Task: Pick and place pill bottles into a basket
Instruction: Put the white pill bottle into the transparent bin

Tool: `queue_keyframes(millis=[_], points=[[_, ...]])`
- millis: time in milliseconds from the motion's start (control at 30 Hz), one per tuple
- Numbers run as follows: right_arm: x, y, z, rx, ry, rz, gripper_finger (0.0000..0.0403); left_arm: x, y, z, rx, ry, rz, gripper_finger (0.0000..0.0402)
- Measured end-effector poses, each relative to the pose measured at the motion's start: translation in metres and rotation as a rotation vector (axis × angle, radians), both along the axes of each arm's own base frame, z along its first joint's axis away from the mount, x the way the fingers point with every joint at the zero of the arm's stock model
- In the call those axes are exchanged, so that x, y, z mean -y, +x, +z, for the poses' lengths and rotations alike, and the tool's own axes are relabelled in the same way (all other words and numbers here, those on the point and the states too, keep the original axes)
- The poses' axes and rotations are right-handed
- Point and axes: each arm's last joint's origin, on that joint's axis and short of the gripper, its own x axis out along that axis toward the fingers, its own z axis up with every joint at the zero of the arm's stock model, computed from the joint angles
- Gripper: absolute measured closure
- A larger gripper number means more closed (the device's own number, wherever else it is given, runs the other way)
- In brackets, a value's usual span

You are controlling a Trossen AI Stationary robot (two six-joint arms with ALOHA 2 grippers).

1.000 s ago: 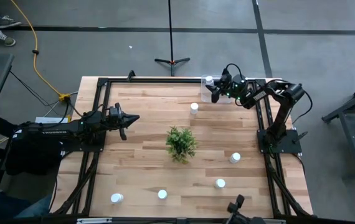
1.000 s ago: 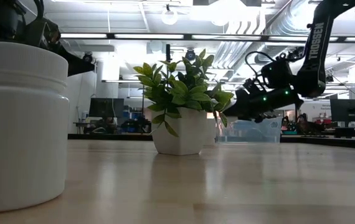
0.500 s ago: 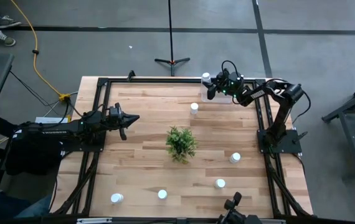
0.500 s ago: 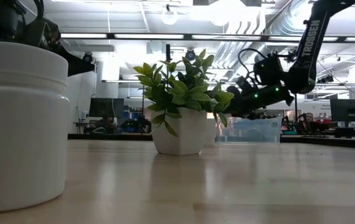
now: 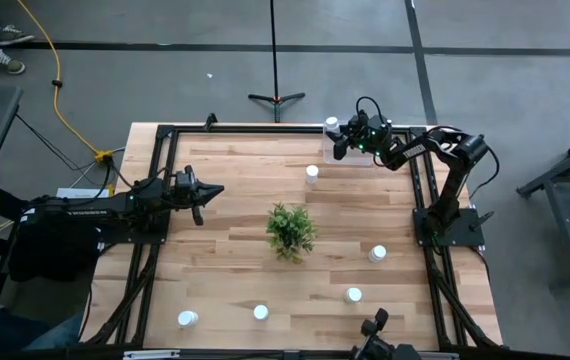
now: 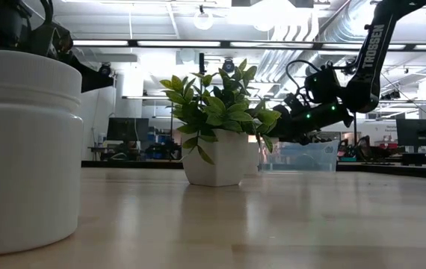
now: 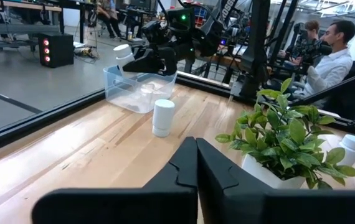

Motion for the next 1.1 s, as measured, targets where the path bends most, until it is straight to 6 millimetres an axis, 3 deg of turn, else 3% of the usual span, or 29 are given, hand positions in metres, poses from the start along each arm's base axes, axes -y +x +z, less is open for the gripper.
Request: queue_keyframes(millis=[267,533,800,967,1100], points=[[-0.0003,-0.0001,-0.0012,-0.008,0.010,0.000,0.0193,0.0004,0.0001,0.0001,0.001,-0.001,-0.015,0.0380],[-0.0004,-0.0003,-0.0019,-0.013,0.016,0.000,0.0195,0.0003,0.0001,0.0001,0.001,-0.001,-0.013,0.0360],[-0.0004,-0.0003,-0.0019,-0.012,0.016,0.000,0.0198,0.0004,0.0001,0.0001,0.001,-0.001,-0.016,0.0380],[-0.0004,-0.0003,-0.0019,-0.012,0.016,0.000,0.0199,0.0004,0.0001,0.0001,0.001,-0.001,-0.014,0.0359],[-0.0004,-0.0003,-0.0019,-0.012,0.017,0.000,0.0199,0.0004,0.0001,0.0001,0.001,-0.001,-0.015,0.0378]])
